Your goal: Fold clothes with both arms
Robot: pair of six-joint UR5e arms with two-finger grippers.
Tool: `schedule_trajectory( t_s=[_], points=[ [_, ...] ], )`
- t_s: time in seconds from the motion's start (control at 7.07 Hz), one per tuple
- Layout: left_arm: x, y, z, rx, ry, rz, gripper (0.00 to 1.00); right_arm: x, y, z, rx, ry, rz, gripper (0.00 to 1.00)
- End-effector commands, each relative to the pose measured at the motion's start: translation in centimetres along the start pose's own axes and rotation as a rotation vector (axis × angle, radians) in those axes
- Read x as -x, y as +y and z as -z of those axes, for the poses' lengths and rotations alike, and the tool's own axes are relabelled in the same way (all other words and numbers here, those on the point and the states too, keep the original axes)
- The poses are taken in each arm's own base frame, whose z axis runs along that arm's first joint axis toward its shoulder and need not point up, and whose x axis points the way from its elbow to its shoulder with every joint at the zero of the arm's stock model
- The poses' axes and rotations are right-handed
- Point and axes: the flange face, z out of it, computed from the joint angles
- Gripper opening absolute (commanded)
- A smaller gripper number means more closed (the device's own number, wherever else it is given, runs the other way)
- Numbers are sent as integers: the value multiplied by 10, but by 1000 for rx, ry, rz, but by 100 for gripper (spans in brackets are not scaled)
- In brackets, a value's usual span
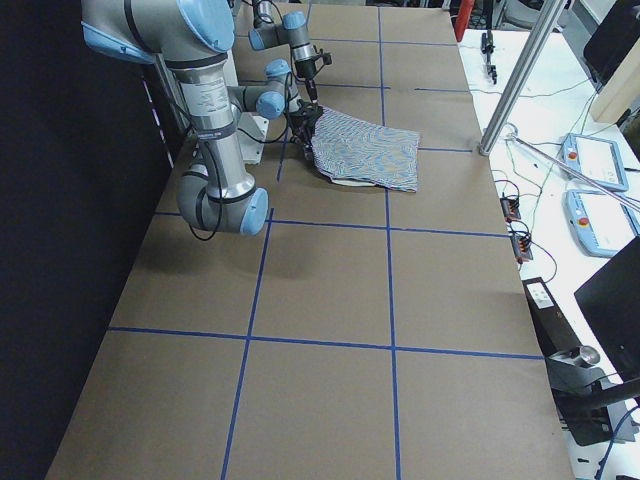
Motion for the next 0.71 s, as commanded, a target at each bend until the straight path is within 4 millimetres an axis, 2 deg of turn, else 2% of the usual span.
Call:
schedule_trajectory(
  t_s=[0.0, 0.14, 0.28, 0.42, 0.57],
  points=[
    [-14, -1, 75, 4, -25, 6, 0, -10, -1, 91, 69, -67, 33, 0],
    [-24, 4, 114, 42, -51, 18, 0, -20, 4, 120, 100, -83, 49, 0],
    [-31, 8, 131, 55, -70, 35, 0, -21, 6, 122, 106, -85, 52, 0],
    [-40, 11, 118, 59, -74, 30, 0, -20, 9, 113, 98, -66, 58, 0],
    [-47, 15, 88, 59, -104, 18, 0, -17, 14, 98, 85, -44, 67, 0]
  ],
)
